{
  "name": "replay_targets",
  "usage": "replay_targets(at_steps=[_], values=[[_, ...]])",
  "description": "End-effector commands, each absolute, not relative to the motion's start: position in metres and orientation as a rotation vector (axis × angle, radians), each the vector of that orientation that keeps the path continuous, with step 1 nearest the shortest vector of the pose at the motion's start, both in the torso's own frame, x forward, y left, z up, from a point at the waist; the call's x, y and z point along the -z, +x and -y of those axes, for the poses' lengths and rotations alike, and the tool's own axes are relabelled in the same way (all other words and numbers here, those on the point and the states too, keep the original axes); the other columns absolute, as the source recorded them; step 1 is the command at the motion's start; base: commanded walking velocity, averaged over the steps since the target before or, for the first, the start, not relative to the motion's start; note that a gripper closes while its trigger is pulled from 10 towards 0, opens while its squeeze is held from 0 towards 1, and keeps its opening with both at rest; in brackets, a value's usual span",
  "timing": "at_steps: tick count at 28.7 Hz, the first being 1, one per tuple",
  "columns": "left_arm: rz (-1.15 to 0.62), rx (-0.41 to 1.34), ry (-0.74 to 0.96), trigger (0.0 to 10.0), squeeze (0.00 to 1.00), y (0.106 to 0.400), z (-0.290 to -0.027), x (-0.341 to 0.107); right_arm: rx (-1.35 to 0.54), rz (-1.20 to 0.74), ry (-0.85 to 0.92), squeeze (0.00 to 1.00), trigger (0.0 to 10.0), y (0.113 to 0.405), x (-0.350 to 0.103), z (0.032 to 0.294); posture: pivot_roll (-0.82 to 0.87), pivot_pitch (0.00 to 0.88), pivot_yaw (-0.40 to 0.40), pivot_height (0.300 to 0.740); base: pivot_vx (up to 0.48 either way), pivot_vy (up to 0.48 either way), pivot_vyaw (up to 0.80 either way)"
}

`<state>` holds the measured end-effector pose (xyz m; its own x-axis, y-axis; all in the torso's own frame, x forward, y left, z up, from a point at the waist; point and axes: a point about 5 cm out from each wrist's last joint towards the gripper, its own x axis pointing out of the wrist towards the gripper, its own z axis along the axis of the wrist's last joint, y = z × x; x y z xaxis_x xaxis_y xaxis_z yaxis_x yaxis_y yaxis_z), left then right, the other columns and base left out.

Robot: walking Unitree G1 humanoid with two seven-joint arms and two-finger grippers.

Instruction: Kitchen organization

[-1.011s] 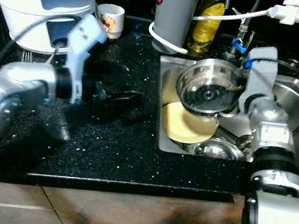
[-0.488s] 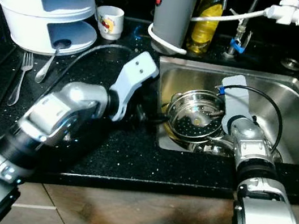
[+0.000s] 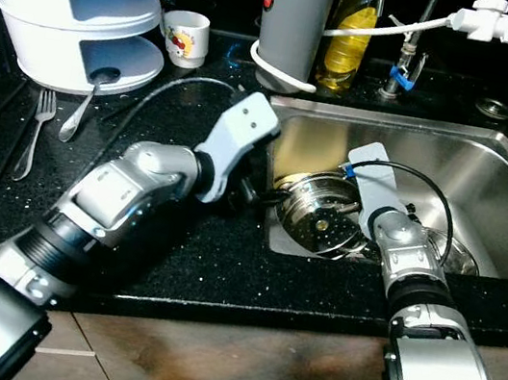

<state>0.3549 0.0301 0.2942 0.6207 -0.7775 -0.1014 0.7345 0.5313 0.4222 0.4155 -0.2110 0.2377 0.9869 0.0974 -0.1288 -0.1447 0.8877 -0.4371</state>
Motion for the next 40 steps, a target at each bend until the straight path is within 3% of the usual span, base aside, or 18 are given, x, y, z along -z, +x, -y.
replay_targets(at_steps=[1, 2, 3, 4, 5, 13, 14, 18, 19, 22, 25, 27, 28, 29, 30, 31, 34, 40], values=[[0.1, 0.937, 0.477, 10.0, 0.0, 0.353, -0.022, -0.291, -0.148, -0.124, -0.471, 0.0, 10.0, 0.414, -0.229, 0.209, 0.06, 0.195, -0.027, 0.74, 0.0, 0.0, 0.0], [0.099, 0.937, 0.476, 10.0, 0.0, 0.353, -0.021, -0.291, -0.15, -0.128, -0.476, 0.09, 10.0, 0.414, -0.228, 0.209, 0.06, 0.193, -0.025, 0.74, 0.0, 0.0, 0.0], [0.099, 0.937, 0.476, 10.0, 0.0, 0.353, -0.021, -0.291, -0.15, -0.128, -0.476, 0.09, 10.0, 0.414, -0.228, 0.209, 0.06, 0.193, -0.025, 0.74, 0.0, 0.0, 0.0], [0.099, 0.933, 0.477, 10.0, 0.0, 0.354, -0.021, -0.291, -0.15, -0.13, -0.478, 0.45, 10.0, 0.414, -0.228, 0.209, 0.06, 0.193, -0.025, 0.74, 0.0, 0.0, 0.0], [0.098, 0.925, 0.475, 10.0, 0.0, 0.355, -0.022, -0.292, -0.149, -0.132, -0.48, 1.0, 10.0, 0.414, -0.228, 0.21, 0.06, 0.193, -0.025, 0.74, 0.0, 0.0, 0.0], [0.08, 0.872, 0.467, 10.0, 0.0, 0.359, -0.031, -0.293, -0.132, -0.127, -0.5, 1.0, 10.0, 0.414, -0.228, 0.213, 0.06, 0.193, -0.025, 0.74, 0.0, 0.0, 0.0], [0.074, 0.852, 0.467, 10.0, 0.0, 0.36, -0.034, -0.293, -0.125, -0.106, -0.499, 0.0, 10.0, 0.415, -0.233, 0.212, 0.06, 0.193, -0.025, 0.74, 0.0, 0.0, 0.0], [0.067, 0.703, 0.463, 10.0, 0.0, 0.367, -0.061, -0.307, -0.087, 0.034, -0.476, 0.0, 10.0, 0.418, -0.262, 0.21, 0.06, 0.196, -0.028, 0.74, 0.0, 0.0, 0.0], [0.062, 0.559, 0.426, 10.0, 0.0, 0.373, -0.086, -0.321, -0.083, 0.157, -0.412, 0.0, 10.0, 0.418, -0.287, 0.206, 0.06, 0.196, -0.028, 0.74, 0.0, 0.0, 0.0], [0.025, 0.322, 0.385, 10.0, 0.0, 0.379, -0.13, -0.336, -0.139, 0.308, -0.297, 0.0, 10.0, 0.416, -0.322, 0.192, 0.06, 0.199, -0.033, 0.74, 0.0, 0.0, 0.0], [0.011, 0.264, 0.38, 10.0, 0.0, 0.38, -0.142, -0.339, -0.164, 0.341, -0.271, 0.0, 10.0, 0.415, -0.33, 0.187, 0.06, 0.199, -0.035, 0.74, 0.0, 0.0, 0.0], [-0.008, 0.114, 0.352, 10.0, 0.0, 0.379, -0.174, -0.345, -0.284, 0.416, -0.187, 0.0, 10.0, 0.411, -0.348, 0.166, 0.06, 0.199, -0.036, 0.74, 0.0, 0.0, 0.0], [-0.008, 0.114, 0.352, 10.0, 0.0, 0.379, -0.174, -0.345, -0.284, 0.416, -0.187, 0.0, 10.0, 0.411, -0.348, 0.166, 0.06, 0.199, -0.036, 0.74, 0.0, 0.0, 0.0], [-0.019, 0.043, 0.32, 10.0, 0.8, 0.377, -0.192, -0.348, -0.383, 0.426, -0.128, 0.0, 10.0, 0.408, -0.352, 0.151, 0.06, 0.201, -0.036, 0.74, 0.0, 0.0, 0.0], [-0.019, 0.043, 0.32, 10.0, 0.8, 0.377, -0.192, -0.348, -0.383, 0.426, -0.128, 0.0, 10.0, 0.408, -0.352, 0.151, 0.06, 0.201, -0.036, 0.74, 0.0, 0.0, 0.0], [-0.035, -0.025, 0.298, 10.0, 1.0, 0.374, -0.21, -0.349, -0.515, 0.423, -0.094, 0.0, 10.0, 0.403, -0.351, 0.131, 0.06, 0.2, -0.039, 0.74, 0.0, 0.0, 0.0], [-0.064, -0.105, 0.293, 10.0, 1.0, 0.369, -0.231, -0.347, -0.678, 0.4, -0.067, 0.0, 10.0, 0.394, -0.34, 0.102, 0.06, 0.201, -0.041, 0.74, 0.0, 0.0, 0.0], [-0.128, -0.22, 0.335, 10.0, 1.0, 0.366, -0.25, -0.338, -0.791, 0.359, -0.087, 0.0, 10.0, 0.383, -0.312, 0.073, 0.06, 0.203, -0.047, 0.74, 0.0, 0.0, 0.0]])
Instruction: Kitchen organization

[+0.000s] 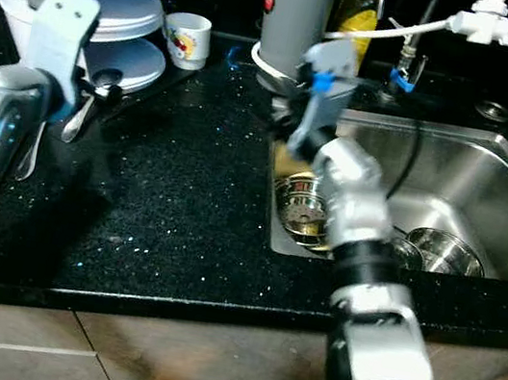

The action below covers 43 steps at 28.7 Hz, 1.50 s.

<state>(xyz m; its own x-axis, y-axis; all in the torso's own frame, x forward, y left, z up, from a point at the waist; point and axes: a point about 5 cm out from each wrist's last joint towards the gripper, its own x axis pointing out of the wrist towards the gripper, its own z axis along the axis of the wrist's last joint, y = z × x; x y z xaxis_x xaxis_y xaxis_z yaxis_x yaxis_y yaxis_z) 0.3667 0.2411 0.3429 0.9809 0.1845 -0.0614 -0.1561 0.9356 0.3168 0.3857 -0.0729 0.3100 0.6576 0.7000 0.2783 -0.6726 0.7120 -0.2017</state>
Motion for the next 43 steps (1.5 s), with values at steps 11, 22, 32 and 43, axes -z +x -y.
replay_targets(at_steps=[11, 22, 32, 43], values=[[-0.209, -0.24, 0.16, 10.0, 0.0, 0.376, -0.263, -0.31, -0.882, 0.339, -0.176, 0.0, 10.0, 0.369, -0.301, 0.061, 0.06, 0.203, -0.046, 0.74, 0.0, 0.0, 0.0], [-0.182, -0.167, 0.087, 10.0, 0.0, 0.392, -0.256, -0.303, -0.87, 0.355, -0.195, 0.0, 10.0, 0.366, -0.302, 0.061, 0.05, 0.206, -0.046, 0.74, 0.0, 0.0, 0.0], [-0.144, -0.077, 0.102, 10.0, 0.0, 0.407, -0.243, -0.299, -0.858, 0.347, -0.175, 0.0, 10.0, 0.365, -0.302, 0.063, 0.05, 0.204, -0.042, 0.74, 0.0, 0.0, 0.0], [-0.238, -0.098, -0.051, 2.9, 0.0, 0.41, -0.247, -0.282, -0.857, 0.355, -0.192, 0.0, 10.0, 0.363, -0.304, 0.064, 0.04, 0.199, -0.035, 0.74, 0.0, 0.0, 0.0]])
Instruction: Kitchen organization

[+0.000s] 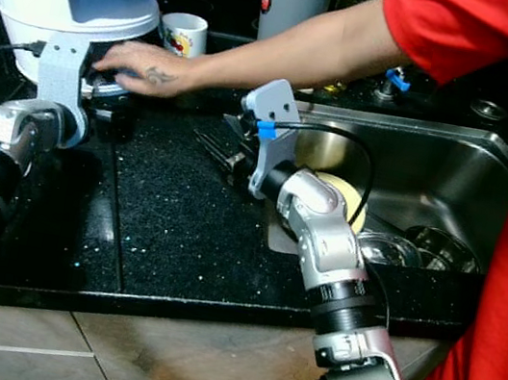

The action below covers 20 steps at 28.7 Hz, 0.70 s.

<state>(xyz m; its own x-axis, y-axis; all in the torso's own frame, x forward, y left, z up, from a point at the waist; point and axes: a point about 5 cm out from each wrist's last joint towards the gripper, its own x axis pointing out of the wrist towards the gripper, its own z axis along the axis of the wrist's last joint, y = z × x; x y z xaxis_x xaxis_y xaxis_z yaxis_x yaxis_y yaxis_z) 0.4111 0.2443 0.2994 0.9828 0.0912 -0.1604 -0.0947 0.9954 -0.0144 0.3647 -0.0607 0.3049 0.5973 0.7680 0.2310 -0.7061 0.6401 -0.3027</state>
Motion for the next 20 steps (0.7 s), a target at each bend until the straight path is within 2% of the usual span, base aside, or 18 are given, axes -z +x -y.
replay_targets(at_steps=[1, 20], values=[[-0.239, -0.101, -0.06, 0.0, 0.0, 0.4104, -0.2474, -0.2818, -0.856, 0.356, -0.193, 0.0, 10.0, 0.3635, -0.3037, 0.0637, 0.04, 0.199, -0.035, 0.74, 0.0, 0.0, 0.0], [-0.225, -0.119, -0.096, 0.0, 0.0, 0.4098, -0.2557, -0.2837, -0.834, 0.345, -0.15, 0.0, 10.0, 0.3678, -0.306, 0.0687, 0.05, 0.205, -0.037, 0.74, 0.0, 0.0, 0.0]])
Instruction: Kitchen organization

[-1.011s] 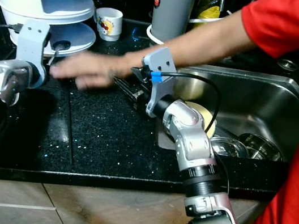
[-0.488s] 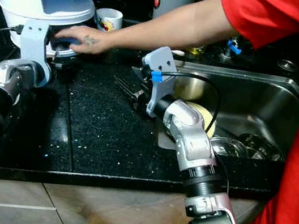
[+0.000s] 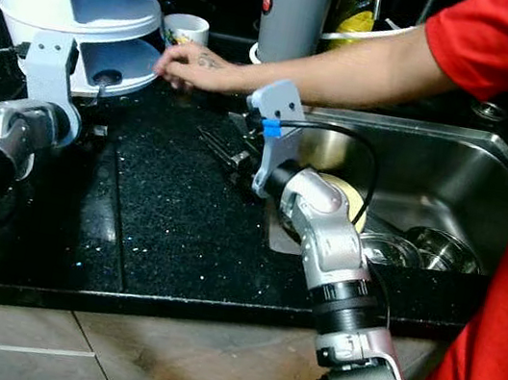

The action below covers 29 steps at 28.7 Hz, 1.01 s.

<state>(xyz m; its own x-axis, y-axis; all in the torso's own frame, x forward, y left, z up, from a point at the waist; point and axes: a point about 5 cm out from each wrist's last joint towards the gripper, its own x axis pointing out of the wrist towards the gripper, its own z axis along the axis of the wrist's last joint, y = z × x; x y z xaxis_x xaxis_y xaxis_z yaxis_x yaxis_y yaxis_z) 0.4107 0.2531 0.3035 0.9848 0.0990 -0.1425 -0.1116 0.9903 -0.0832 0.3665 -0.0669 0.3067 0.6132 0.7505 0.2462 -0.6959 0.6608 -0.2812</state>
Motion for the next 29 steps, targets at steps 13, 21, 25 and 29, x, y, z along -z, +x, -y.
replay_targets(at_steps=[13, 21, 25, 29], values=[[-0.113, -0.083, -0.04, 0.0, 0.0, 0.413, -0.245, -0.31, -0.811, 0.349, -0.122, 0.0, 10.0, 0.371, -0.31, 0.072, 0.05, 0.203, -0.033, 0.74, 0.0, 0.0, 0.0], [-0.11, 0.301, -0.047, 0.0, 0.0, 0.41, -0.188, -0.329, -0.797, 0.356, -0.115, 0.0, 10.0, 0.372, -0.316, 0.076, 0.05, 0.204, -0.033, 0.74, 0.0, 0.0, 0.0], [-0.116, 0.52, -0.044, 0.0, 0.0, 0.396, -0.155, -0.335, -0.789, 0.355, -0.096, 0.0, 10.0, 0.373, -0.319, 0.078, 0.05, 0.204, -0.033, 0.74, 0.0, 0.0, 0.0], [-0.067, 0.58, -0.035, 0.0, 0.0, 0.389, -0.15, -0.345, -0.787, 0.36, -0.068, 0.0, 10.0, 0.372, -0.321, 0.079, 0.05, 0.204, -0.033, 0.74, 0.0, 0.0, 0.0]])
